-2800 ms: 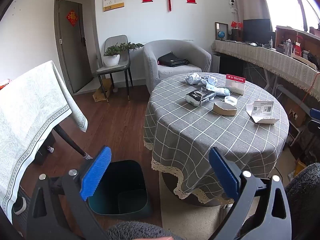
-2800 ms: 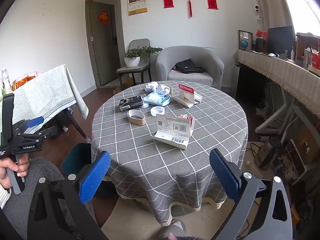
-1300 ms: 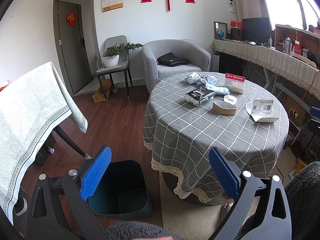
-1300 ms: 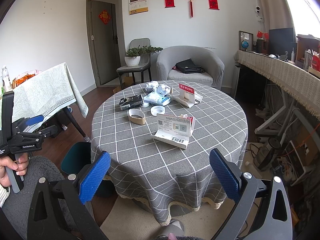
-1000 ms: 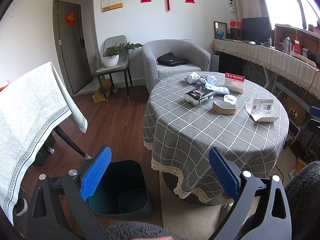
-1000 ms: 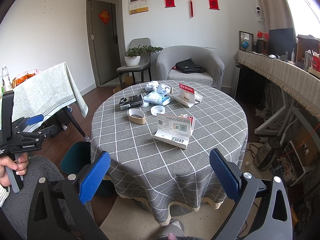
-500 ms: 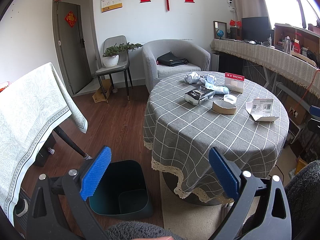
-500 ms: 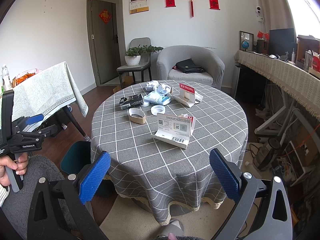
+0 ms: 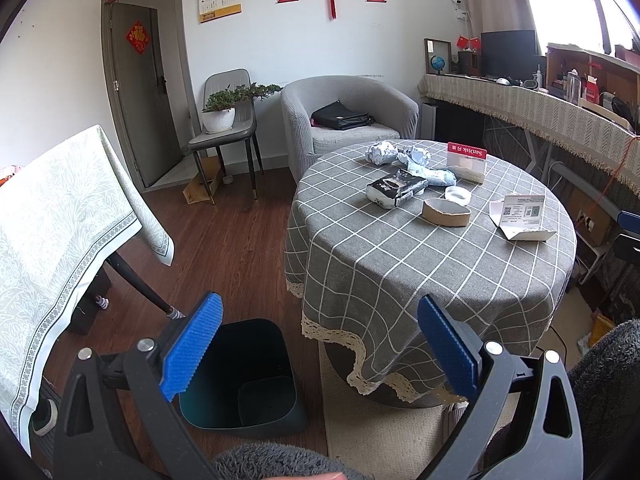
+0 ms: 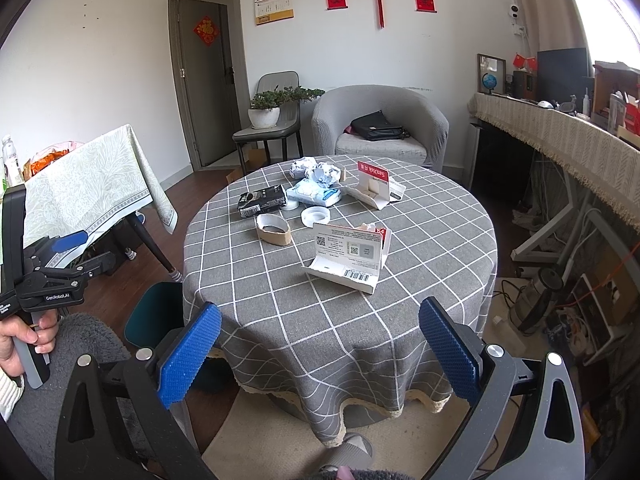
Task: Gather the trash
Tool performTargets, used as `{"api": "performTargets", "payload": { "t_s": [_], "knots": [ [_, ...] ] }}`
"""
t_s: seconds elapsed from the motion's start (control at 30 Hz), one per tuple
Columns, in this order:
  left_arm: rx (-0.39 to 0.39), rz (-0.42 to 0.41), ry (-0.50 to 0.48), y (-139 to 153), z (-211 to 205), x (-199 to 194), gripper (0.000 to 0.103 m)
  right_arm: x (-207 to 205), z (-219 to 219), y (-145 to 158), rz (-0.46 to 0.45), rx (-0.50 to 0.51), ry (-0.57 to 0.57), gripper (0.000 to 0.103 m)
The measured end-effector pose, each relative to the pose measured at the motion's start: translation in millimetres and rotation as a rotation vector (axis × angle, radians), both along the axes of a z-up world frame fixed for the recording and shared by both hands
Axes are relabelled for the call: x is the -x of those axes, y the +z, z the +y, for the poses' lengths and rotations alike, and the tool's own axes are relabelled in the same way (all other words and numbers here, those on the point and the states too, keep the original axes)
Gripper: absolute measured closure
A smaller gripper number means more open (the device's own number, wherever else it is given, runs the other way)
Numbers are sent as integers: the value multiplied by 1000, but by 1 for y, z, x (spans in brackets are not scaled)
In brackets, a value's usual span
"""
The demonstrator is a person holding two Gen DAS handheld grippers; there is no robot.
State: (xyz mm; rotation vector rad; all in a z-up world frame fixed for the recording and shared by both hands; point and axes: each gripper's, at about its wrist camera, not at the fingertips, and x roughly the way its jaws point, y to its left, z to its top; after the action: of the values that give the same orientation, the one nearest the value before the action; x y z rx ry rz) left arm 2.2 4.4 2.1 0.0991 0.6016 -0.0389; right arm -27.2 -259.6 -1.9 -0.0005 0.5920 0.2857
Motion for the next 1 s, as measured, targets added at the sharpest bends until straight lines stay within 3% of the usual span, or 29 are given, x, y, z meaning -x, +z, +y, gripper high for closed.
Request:
{"api": "performTargets", "payload": {
  "t_s": [0.3,0.57,0.73,0.83,1.0],
  "knots": [
    [37,-9,-45,4,-7,-12,3,-7,6,3,15,-27,5,3],
    [84,-6,-110,1,-11,-49,4,-34,19,-9,8,34,-40,3],
    [64,7,-216,1,-23,-86,6,-56,22,-12,11,30,-37,3],
    [65,17,-281,1,-28,-112,17,-72,18,-11,24,-9,-53,3],
    [48,17,-388,-4,-38,-153,17,-106,18,-18,62,-56,-30,3]
  ]
}}
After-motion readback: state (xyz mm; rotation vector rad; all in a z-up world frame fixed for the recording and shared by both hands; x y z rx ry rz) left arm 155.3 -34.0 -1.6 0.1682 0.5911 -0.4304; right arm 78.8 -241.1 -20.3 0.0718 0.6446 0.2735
